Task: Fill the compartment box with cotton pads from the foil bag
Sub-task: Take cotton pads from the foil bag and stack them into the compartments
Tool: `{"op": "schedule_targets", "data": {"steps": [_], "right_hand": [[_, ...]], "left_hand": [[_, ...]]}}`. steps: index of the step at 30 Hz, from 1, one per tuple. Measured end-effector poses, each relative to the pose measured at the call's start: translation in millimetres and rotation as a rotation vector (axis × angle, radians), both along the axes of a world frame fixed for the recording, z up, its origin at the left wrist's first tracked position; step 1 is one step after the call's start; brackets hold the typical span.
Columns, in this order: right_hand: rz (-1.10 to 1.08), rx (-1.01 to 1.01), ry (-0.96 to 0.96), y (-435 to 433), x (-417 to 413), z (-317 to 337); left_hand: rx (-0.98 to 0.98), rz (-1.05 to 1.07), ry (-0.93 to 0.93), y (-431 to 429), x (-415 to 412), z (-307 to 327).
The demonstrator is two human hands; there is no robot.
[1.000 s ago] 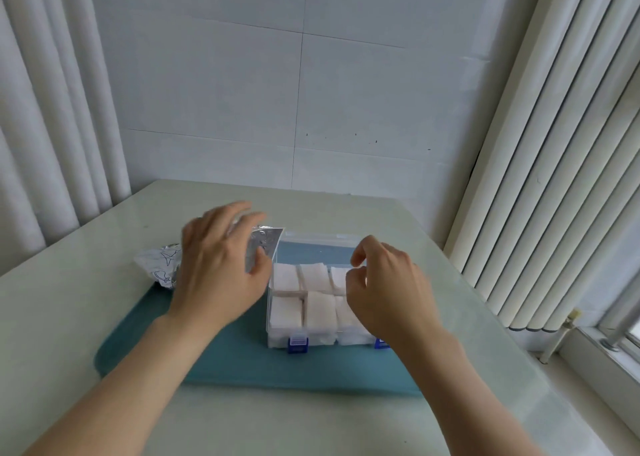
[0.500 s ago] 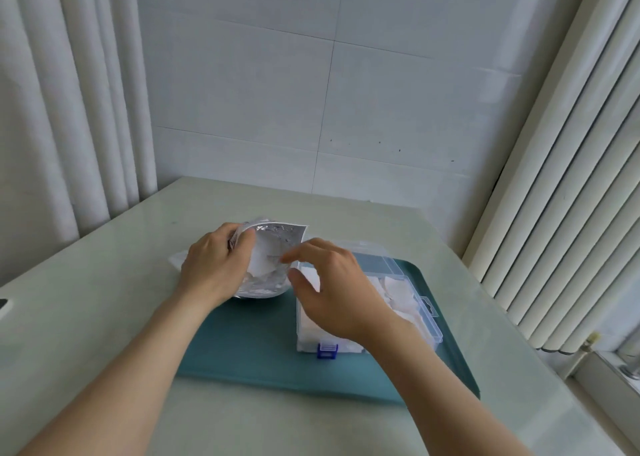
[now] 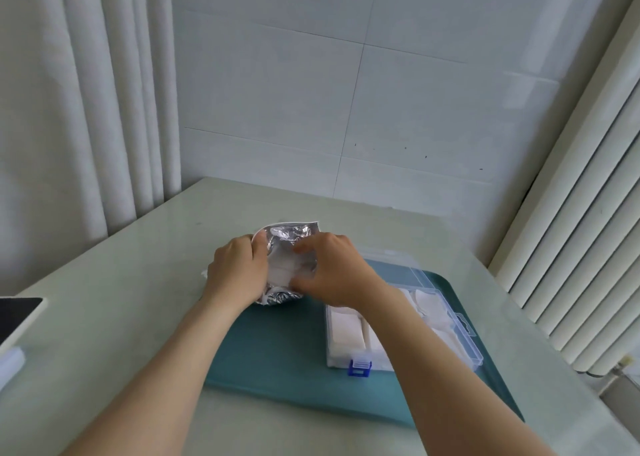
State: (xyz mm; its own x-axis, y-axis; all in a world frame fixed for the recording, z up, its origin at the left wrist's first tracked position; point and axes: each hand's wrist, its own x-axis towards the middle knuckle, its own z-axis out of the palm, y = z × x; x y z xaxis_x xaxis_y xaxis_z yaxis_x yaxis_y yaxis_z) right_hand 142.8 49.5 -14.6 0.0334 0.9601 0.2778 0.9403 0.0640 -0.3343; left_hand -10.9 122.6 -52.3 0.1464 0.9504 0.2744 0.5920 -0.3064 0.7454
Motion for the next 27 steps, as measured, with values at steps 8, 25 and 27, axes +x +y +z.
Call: {"op": "schedule_targets", "data": {"steps": [8, 25, 27], "right_hand": [[0.078, -0.135, -0.106, 16.8, 2.3, 1.2], [0.202, -0.061, -0.167, 33.2, -5.4, -8.3], [0.176, -0.079, -0.177, 33.5, -5.3, -7.9]], "left_hand": [[0.056, -0.012, 0.042, 2.6, 0.3, -5.2], [0.065, -0.002, -0.163, 4.2, -4.3, -1.3], [0.075, -0.010, -0.164, 3.1, -4.4, -0.7]]}}
